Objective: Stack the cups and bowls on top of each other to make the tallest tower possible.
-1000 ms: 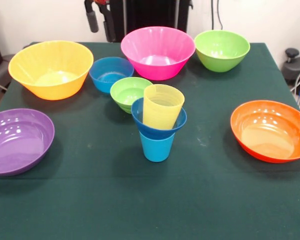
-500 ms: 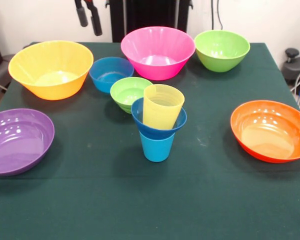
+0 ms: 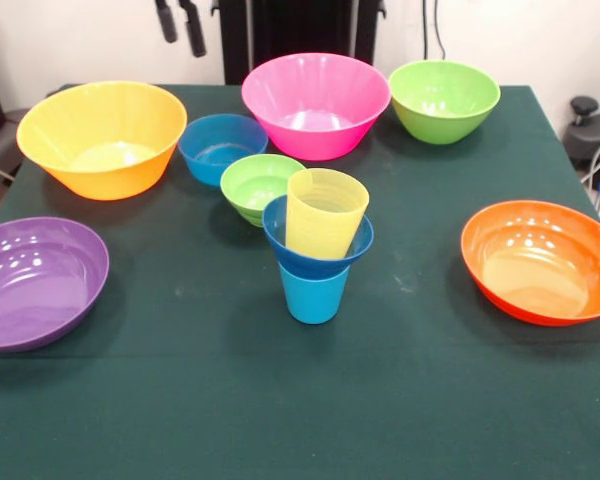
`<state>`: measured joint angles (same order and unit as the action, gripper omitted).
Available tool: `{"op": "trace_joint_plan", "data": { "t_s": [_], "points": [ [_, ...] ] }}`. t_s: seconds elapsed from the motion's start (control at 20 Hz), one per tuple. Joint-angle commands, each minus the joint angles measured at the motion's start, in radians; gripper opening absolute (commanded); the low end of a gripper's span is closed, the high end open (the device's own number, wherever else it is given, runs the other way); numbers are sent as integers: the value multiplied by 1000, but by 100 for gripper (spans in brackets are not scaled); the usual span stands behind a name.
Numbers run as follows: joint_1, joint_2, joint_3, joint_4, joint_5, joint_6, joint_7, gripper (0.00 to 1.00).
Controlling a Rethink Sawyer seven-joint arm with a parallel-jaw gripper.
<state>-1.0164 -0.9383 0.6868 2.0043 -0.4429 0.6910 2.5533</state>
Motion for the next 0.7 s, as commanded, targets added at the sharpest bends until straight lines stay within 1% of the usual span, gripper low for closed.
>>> {"op": "trace_joint_plan", "data": {
  "t_s": [0.05,0.1,0.4,0.7],
  "points": [
    [39,43,106,165,-136,-78,-286,100],
    [58,55,105,175,-160,-106,-263,100],
    [143,114,78,169,-259,-180,-177,100],
    [198,153,37,144,-330,-201,-145,100]
  ]
}}
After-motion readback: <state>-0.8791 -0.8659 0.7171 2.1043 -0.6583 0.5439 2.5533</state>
